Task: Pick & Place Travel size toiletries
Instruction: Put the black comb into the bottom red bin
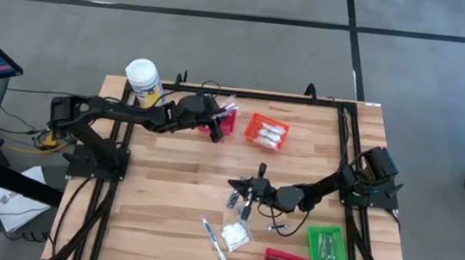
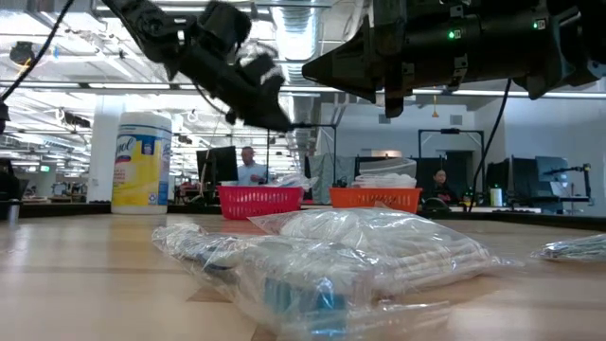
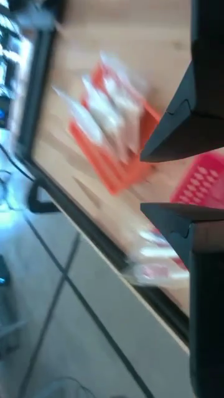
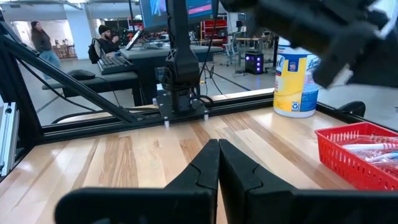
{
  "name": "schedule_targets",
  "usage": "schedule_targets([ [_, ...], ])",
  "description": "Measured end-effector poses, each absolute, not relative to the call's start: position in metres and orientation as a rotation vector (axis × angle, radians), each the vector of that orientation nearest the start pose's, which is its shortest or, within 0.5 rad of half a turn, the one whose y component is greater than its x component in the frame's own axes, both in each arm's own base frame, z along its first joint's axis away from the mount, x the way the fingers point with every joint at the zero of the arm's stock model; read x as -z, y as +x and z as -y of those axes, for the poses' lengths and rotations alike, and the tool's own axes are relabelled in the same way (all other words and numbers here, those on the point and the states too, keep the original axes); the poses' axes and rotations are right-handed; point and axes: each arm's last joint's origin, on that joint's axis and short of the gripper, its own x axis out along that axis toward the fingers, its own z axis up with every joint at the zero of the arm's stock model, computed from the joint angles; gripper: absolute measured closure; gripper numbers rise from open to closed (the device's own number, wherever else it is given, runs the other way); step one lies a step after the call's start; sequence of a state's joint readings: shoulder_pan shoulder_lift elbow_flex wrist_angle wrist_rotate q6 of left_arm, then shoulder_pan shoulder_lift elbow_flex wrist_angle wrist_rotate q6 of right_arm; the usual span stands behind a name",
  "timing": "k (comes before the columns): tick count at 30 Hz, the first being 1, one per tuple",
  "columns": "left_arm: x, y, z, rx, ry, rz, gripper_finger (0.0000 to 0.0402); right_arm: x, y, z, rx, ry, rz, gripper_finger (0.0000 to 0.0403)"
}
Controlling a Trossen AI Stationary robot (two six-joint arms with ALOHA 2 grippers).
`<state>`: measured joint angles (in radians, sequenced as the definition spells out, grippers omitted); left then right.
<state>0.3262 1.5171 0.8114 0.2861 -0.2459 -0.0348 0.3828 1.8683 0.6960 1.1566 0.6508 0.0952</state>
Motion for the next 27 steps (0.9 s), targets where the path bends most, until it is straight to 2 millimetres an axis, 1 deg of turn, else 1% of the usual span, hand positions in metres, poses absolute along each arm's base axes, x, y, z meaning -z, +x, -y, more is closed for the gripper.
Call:
schedule_targets([
  [6, -0.24, 0.295, -0.089, -0.515, -0.035, -0.335, 0.0293, -0.152, 0.321, -0.11, 0.269, 0.087, -0.001, 0.0403],
  [11, -0.25, 0.293, -0.074, -0.471, -0.027, -0.301, 0.0293, -0.152, 0.321, -0.11, 0.268, 0.088, -0.001, 0.0403],
  [18, -0.249, 0.297, -0.053, -0.401, -0.025, -0.3, 0.0293, -0.152, 0.321, -0.11, 0.269, 0.088, -0.001, 0.0403],
  [27, -0.232, 0.293, -0.036, -0.379, -0.084, -0.337, 0.0293, -0.152, 0.321, -0.11, 0.269, 0.087, -0.001, 0.0403],
])
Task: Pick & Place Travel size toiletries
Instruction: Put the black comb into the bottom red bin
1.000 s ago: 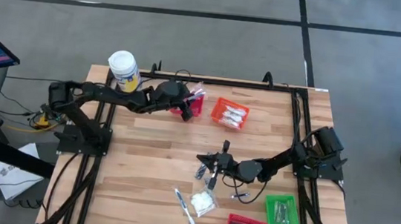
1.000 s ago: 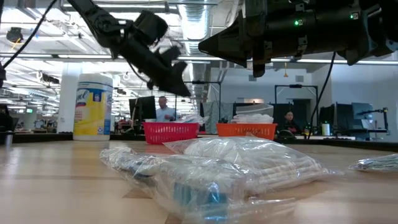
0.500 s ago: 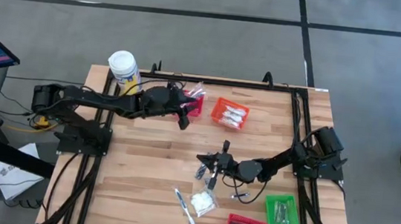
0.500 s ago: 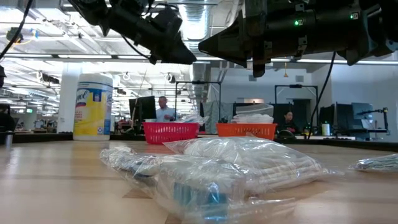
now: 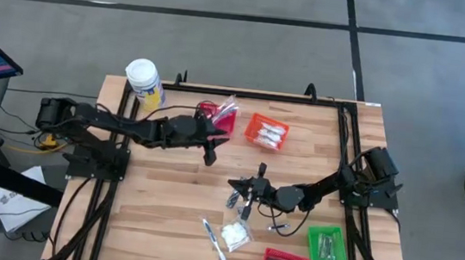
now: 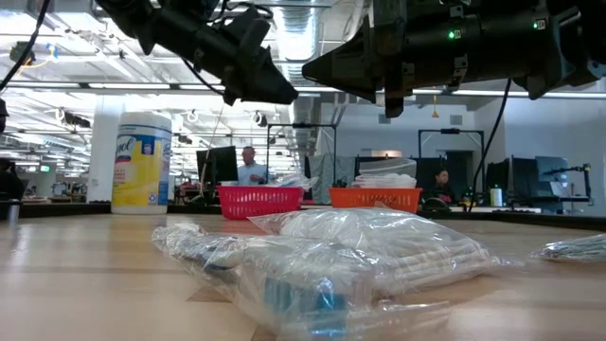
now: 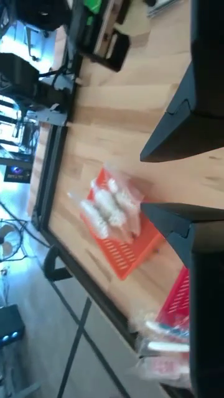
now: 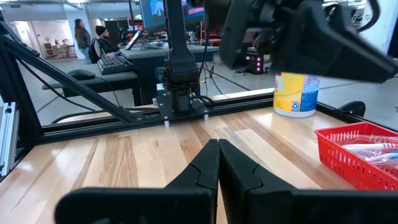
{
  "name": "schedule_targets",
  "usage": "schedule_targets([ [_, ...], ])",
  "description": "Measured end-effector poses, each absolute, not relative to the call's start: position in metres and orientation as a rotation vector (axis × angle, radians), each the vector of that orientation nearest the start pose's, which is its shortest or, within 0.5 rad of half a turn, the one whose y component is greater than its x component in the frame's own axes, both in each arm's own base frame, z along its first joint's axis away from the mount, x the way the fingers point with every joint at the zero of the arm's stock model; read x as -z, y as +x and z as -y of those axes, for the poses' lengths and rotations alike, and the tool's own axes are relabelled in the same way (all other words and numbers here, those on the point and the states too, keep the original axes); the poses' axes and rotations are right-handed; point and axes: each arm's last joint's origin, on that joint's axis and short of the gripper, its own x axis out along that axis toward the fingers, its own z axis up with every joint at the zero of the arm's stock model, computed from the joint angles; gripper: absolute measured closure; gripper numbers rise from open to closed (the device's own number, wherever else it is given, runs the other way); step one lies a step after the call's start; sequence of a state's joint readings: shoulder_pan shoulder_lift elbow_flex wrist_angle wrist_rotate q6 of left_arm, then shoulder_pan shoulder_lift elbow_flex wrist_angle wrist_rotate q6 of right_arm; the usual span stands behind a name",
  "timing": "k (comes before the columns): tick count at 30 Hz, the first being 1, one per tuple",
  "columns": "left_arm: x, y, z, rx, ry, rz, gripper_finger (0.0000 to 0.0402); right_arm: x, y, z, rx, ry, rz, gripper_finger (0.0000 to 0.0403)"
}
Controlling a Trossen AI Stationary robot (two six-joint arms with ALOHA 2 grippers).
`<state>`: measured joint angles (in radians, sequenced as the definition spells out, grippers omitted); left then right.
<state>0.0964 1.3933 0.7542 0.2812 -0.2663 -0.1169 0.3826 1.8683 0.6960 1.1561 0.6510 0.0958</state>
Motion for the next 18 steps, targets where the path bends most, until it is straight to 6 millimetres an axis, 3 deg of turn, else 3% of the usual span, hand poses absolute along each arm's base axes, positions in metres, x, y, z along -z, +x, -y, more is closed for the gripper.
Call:
schedule_targets([
  [18, -0.215, 0.288, -0.001, -0.252, -0.111, -0.367, 0.0293, -0.147, 0.321, -0.11, 0.256, 0.043, -0.054, 0.0403],
])
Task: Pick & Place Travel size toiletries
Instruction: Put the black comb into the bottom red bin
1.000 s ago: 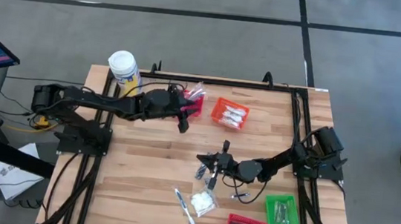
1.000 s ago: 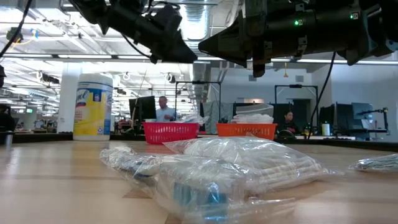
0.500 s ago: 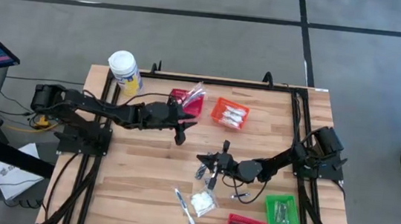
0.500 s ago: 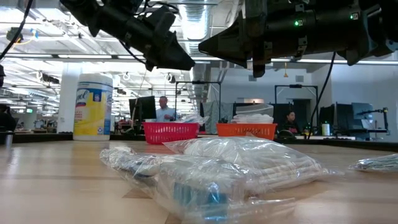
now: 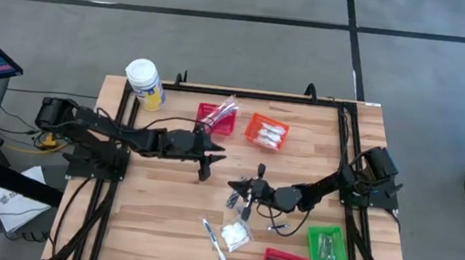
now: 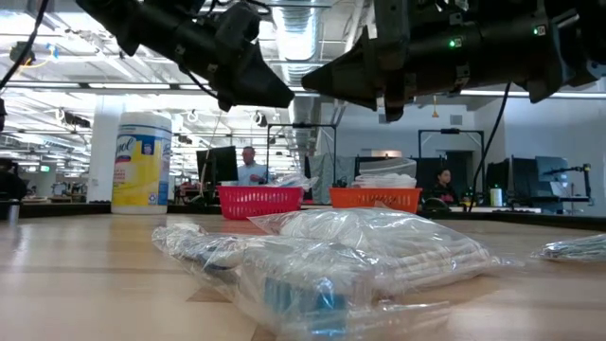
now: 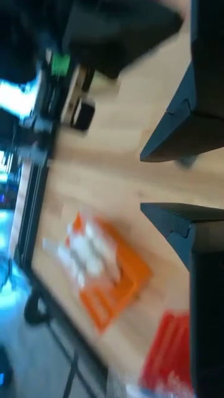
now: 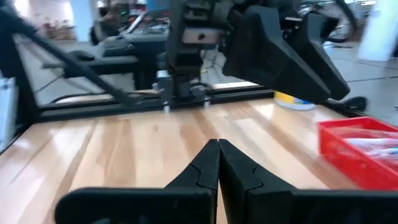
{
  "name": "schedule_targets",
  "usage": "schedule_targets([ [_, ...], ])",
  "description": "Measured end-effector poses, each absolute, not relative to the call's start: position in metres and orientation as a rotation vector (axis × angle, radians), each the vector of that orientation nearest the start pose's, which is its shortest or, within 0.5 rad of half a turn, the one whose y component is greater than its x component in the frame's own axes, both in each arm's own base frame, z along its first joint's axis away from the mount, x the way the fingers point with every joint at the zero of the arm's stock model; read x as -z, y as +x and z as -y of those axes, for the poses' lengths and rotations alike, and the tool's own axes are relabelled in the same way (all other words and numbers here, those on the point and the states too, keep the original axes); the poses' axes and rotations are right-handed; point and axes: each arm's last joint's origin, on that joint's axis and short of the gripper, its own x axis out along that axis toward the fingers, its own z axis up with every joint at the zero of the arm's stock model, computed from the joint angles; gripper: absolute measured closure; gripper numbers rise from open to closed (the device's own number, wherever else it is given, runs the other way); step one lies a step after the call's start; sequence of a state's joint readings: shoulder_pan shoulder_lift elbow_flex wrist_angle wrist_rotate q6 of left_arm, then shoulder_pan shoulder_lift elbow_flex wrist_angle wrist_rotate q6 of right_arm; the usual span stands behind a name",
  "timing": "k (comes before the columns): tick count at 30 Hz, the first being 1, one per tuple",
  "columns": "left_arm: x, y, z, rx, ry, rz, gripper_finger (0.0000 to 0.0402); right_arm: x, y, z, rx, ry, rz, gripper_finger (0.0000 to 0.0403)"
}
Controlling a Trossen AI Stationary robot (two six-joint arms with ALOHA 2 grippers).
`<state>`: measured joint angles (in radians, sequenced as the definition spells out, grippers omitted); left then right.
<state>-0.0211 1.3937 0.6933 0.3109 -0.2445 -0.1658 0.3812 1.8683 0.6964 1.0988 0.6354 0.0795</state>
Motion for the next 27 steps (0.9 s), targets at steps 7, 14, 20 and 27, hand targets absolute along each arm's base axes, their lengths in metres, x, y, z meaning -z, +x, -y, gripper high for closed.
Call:
schedule_targets([
  [7, -0.215, 0.288, 0.022, -0.079, -0.106, -0.38, 0.0293, -0.141, 0.325, -0.103, 0.108, 0.111, -0.119, 0.0403],
  [14, -0.215, 0.288, 0.027, -0.001, -0.099, -0.384, 0.0293, -0.129, 0.341, -0.083, -0.022, 0.193, -0.374, 0.0403],
  [20, -0.215, 0.288, 0.027, 0.002, -0.097, -0.384, 0.0293, -0.125, 0.349, -0.074, -0.002, 0.176, -0.573, 0.0403],
  [27, -0.215, 0.288, 0.027, 0.002, -0.097, -0.384, 0.0293, -0.127, 0.35, -0.079, -0.025, 0.145, -0.584, 0.0403],
])
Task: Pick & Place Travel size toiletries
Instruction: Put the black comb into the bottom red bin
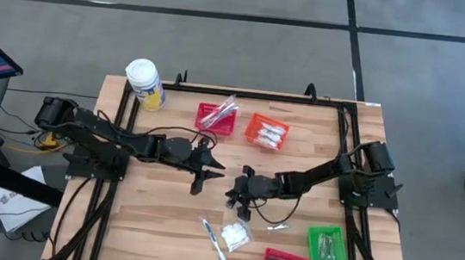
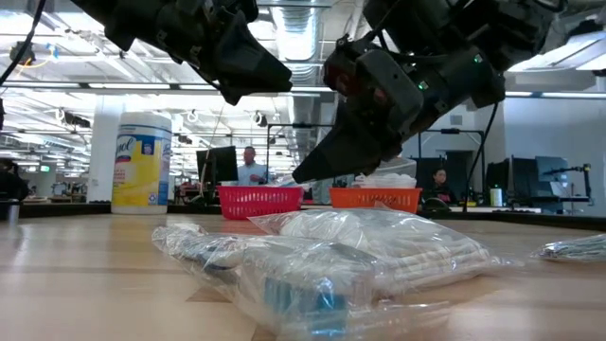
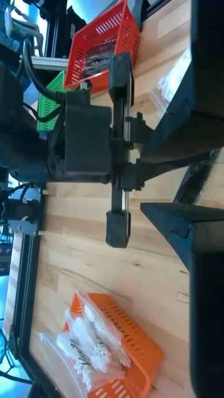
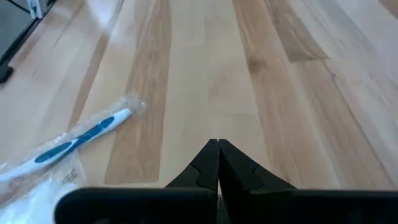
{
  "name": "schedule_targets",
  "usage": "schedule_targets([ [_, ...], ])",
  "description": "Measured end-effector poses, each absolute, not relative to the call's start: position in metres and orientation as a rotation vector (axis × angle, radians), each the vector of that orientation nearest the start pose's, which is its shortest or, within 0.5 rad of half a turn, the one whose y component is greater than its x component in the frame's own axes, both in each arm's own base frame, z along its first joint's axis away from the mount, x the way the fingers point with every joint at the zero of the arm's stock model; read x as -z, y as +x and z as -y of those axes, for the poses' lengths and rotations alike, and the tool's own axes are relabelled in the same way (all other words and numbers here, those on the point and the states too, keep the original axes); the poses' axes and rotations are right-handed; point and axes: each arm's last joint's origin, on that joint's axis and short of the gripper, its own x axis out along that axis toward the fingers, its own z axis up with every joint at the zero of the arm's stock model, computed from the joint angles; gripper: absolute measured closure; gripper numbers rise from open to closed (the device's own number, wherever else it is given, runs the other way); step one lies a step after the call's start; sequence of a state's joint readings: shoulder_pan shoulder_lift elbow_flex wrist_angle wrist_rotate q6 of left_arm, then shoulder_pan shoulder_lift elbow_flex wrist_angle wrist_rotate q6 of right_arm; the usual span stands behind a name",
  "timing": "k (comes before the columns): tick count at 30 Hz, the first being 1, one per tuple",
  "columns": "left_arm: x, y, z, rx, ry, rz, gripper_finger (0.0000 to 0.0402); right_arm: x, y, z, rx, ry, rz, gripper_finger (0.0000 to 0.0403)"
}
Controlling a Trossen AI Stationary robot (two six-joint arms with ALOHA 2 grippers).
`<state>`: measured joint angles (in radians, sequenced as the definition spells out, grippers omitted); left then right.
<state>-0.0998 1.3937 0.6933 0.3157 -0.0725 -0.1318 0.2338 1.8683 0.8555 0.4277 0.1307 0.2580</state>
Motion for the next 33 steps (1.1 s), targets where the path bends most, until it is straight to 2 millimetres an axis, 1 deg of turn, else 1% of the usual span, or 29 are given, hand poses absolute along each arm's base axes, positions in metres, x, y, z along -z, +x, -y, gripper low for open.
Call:
schedule_targets([
  [3, -0.215, 0.288, 0.027, 0.002, -0.097, -0.384, 0.0293, -0.127, 0.348, -0.083, -0.07, 0.108, -0.598, 0.0403],
  [6, -0.215, 0.288, 0.027, 0.001, -0.097, -0.385, 0.0293, -0.131, 0.345, -0.088, -0.144, 0.088, -0.61, 0.0403],
  [12, -0.215, 0.288, 0.027, 0.001, -0.097, -0.385, 0.0293, -0.142, 0.336, -0.091, -0.163, 0.049, -0.66, 0.0403],
  [15, -0.215, 0.288, 0.027, 0.001, -0.097, -0.385, 0.0293, -0.142, 0.332, -0.093, -0.17, 0.038, -0.695, 0.0403],
  [20, -0.215, 0.288, 0.027, 0.001, -0.095, -0.385, 0.0293, -0.141, 0.329, -0.101, -0.288, 0.041, -0.71, 0.0403],
  [23, -0.215, 0.288, 0.027, 0.002, -0.093, -0.385, 0.0293, -0.141, 0.33, -0.1, -0.276, 0.039, -0.71, 0.0403],
  [26, -0.215, 0.288, 0.027, 0.002, -0.093, -0.385, 0.0293, -0.14, 0.331, -0.094, -0.211, 0.051, -0.717, 0.0403],
  [30, -0.215, 0.288, 0.027, 0.002, -0.093, -0.385, 0.0293, -0.133, 0.33, -0.086, -0.149, 0.066, -0.773, 0.0403],
  [33, -0.215, 0.288, 0.027, 0.001, -0.093, -0.385, 0.0293, -0.131, 0.328, -0.084, -0.131, 0.082, -0.813, 0.0403],
])
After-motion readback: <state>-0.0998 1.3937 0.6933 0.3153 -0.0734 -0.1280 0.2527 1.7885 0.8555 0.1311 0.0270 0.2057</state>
